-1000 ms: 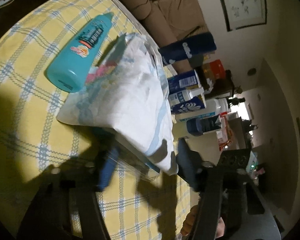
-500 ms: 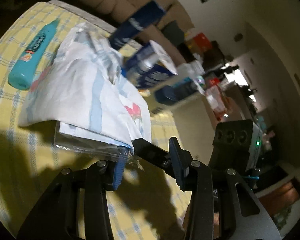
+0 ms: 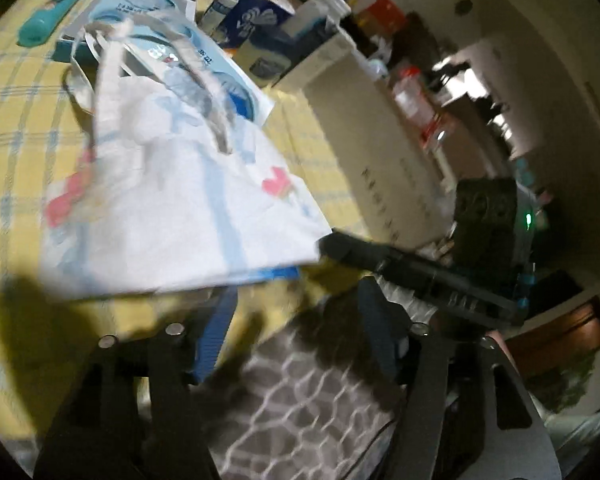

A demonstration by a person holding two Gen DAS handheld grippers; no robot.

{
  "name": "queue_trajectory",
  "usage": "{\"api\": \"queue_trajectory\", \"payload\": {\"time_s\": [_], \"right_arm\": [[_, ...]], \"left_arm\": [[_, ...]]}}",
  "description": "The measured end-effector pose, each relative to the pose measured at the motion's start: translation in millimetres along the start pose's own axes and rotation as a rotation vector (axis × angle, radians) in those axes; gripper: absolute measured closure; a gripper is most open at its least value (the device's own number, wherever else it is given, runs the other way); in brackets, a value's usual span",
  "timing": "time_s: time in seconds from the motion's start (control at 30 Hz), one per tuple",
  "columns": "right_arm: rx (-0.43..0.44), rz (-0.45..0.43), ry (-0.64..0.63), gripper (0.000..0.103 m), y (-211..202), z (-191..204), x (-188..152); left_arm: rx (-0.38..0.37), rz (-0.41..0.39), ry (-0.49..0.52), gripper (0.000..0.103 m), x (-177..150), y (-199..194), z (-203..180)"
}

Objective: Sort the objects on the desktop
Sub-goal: 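Grasp the white cloth bag with the left tool and lift it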

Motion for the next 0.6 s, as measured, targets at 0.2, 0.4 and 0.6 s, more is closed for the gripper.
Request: {"api": "queue_trajectory", "payload": {"time_s": [0.2, 0.4, 0.6], "right_arm": [[-0.050, 0.013, 0.028, 0.088, -12.9, -27.4, -16.2], [-0.081, 0.004, -0.020, 0.047, -16.1, -32.3, 3.0], [-0.084, 0.054, -0.124, 0.044, 17.9, -14.4, 23.9]], "left_arm": [[0.108, -0.147, -0.084, 0.024, 8.9, -49.5, 34.6], [0.261, -0.162, -0.098, 0.009, 23.2, -66.1, 54.8], [0.384, -0.173, -0.014, 0.004, 24.0, -70.0, 48.3]]}}
Point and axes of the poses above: each gripper's, at about its wrist camera, not at the fingertips, and y roughly the way its jaws point, z to its left, x to its top, the point moved 7 cm from there along y, roughly the way its jaws point, and after that the axes turned 12 degrees about z, right-handed, at the moved point
